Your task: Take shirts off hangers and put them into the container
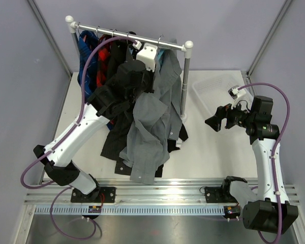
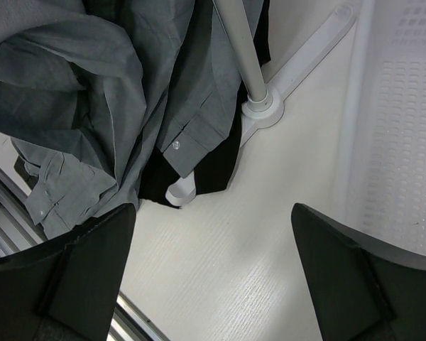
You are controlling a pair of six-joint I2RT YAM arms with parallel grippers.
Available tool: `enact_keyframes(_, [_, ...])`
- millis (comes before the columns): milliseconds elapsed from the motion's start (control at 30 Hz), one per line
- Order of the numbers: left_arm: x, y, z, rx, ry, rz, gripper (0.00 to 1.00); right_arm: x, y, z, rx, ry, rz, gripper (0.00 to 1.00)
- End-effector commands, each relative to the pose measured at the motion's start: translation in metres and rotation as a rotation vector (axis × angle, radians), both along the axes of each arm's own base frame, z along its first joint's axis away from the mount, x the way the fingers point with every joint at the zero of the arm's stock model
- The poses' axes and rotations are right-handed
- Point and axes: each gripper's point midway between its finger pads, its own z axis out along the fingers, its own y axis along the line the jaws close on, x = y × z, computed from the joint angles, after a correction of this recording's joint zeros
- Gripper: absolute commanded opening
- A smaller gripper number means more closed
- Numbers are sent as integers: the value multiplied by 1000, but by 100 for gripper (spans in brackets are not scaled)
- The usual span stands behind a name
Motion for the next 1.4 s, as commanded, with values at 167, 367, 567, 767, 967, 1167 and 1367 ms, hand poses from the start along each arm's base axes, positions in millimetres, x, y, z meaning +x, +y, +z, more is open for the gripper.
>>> enact_keyframes(167, [-7,13,64,-143,-171,-7,0,-2,1,9,-4,-45,22,99])
enact_keyframes(367, [-24,29,50,-122,-156,-19,0,-6,4,7,-6,-42,56,99])
enact_keyframes(567, [-54,52,24,-102,-119,-58,0,-24,19,8,7,-75,210,99])
enact_keyframes(767, [-99,66,-9,-146,-62,-177,0,-55,47,39,87,-116,439,99])
enact_keyframes(967, [-146,66,-41,-268,36,-317,0,-49,99,67,13,-52,531,99])
enact_keyframes(1167, [-169,54,-69,-375,142,-398,0,-35,163,97,-95,-86,515,98])
enact_keyframes(1367, [-174,42,-82,-458,200,-422,0,-10,202,92,-199,-107,407,95])
